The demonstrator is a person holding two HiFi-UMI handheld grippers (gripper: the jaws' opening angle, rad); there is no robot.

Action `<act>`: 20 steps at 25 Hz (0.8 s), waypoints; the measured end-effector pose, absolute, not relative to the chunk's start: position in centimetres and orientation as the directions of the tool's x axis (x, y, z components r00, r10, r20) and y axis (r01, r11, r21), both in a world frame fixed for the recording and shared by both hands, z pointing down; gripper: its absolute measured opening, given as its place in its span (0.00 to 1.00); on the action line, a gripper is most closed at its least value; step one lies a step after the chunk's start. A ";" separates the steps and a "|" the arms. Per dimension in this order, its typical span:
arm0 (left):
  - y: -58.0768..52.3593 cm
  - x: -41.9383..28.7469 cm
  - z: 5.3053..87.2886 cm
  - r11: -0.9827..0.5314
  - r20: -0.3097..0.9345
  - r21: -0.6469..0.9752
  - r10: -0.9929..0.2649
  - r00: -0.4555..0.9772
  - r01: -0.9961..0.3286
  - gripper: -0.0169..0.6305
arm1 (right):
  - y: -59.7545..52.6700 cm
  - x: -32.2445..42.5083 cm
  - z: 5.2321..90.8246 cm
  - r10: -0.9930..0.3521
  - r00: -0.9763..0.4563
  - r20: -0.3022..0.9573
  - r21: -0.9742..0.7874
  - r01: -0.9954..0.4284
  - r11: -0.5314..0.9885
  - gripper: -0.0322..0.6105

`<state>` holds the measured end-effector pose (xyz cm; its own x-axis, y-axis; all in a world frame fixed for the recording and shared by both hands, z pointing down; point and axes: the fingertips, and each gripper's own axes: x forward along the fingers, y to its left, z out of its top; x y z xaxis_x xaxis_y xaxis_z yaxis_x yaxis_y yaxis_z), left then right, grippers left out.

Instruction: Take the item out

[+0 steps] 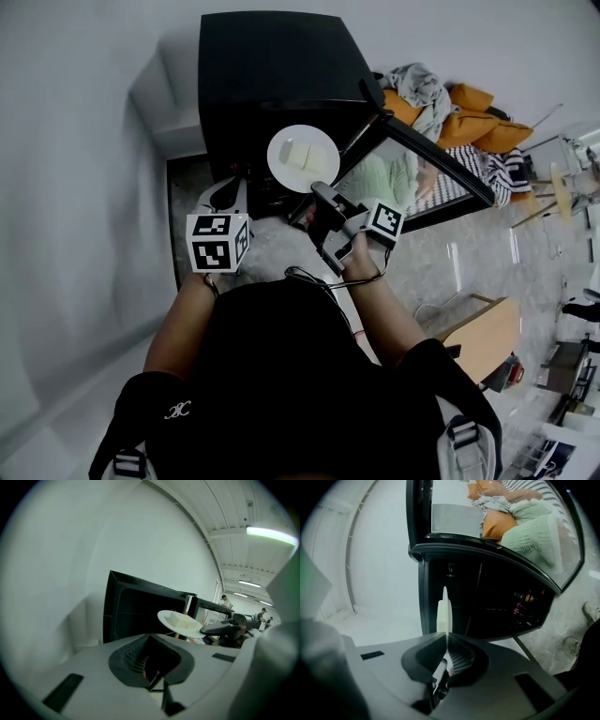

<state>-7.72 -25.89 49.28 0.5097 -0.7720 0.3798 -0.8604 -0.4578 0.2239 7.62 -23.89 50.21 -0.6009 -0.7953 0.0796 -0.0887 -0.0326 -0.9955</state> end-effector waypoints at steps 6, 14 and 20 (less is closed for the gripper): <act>-25.7 -6.8 49.9 -0.466 0.389 0.238 -0.758 0.523 -0.852 0.03 | -20.9 9.1 49.4 -0.803 -0.591 0.075 -0.995 -0.092 -0.025 0.08; -26.2 -5.1 51.2 -0.487 0.412 0.246 -0.730 0.546 -0.838 0.03 | -18.9 10.0 49.0 -0.815 -0.575 0.075 -0.996 -0.079 -0.036 0.08; -25.4 -4.0 51.0 -0.493 0.422 0.241 -0.722 0.548 -0.836 0.03 | -17.6 11.0 48.6 -0.808 -0.584 0.079 -0.995 -0.093 -0.030 0.08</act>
